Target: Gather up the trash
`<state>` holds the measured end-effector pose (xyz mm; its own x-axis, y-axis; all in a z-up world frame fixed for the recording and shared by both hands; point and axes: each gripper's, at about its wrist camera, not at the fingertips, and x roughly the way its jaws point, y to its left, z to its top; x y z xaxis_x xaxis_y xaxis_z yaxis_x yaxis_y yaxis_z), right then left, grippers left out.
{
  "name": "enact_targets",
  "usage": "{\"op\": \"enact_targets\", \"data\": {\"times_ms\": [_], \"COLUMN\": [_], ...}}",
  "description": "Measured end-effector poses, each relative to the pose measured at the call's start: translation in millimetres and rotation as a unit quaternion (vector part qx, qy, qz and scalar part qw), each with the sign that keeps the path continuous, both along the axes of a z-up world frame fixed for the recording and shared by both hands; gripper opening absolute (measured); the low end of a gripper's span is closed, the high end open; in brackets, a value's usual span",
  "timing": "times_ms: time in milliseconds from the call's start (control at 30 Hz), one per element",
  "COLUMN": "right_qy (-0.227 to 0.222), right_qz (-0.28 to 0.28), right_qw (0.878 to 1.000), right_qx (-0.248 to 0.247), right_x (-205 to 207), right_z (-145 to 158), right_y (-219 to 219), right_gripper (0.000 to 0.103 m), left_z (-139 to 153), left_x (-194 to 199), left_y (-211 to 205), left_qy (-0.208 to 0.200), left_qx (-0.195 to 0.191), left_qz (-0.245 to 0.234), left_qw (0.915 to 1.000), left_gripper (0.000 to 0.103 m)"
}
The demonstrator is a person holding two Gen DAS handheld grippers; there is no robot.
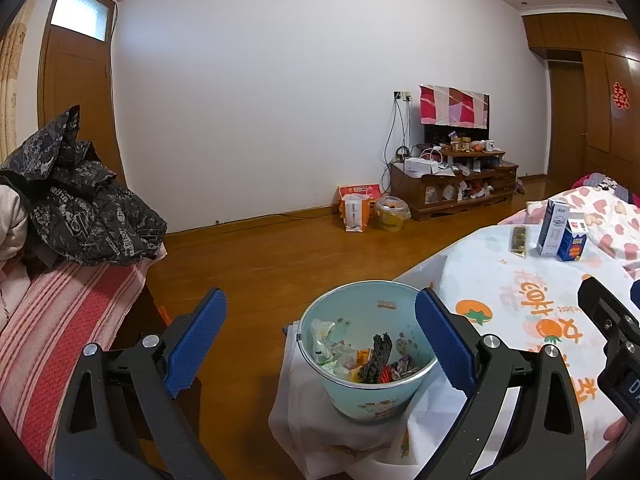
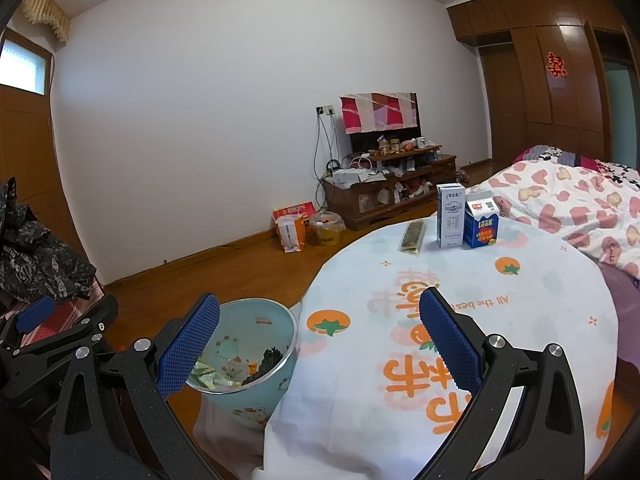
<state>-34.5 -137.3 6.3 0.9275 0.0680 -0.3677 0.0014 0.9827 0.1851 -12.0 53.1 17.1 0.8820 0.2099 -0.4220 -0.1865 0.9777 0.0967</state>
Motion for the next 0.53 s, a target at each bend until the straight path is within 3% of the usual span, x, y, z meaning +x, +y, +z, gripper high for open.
{"op": "enact_targets", "data": {"times_ms": [533], "right_qy": [0.021], "right_qz": [-0.029], "right_qw": [0.999], "right_qx": [0.01], "right_x": [8.6], "right_z": [-5.3], "right_y": [-17.9], "right_gripper": [0.098], "left_z": [-4.7], "left_x": [4.3], "left_y": [-1.3], "left_qy": [0.011], "left_qx": [0.002], "left_qz": [0.001], "left_qw": [0.9999], "left_gripper": [0.097]}}
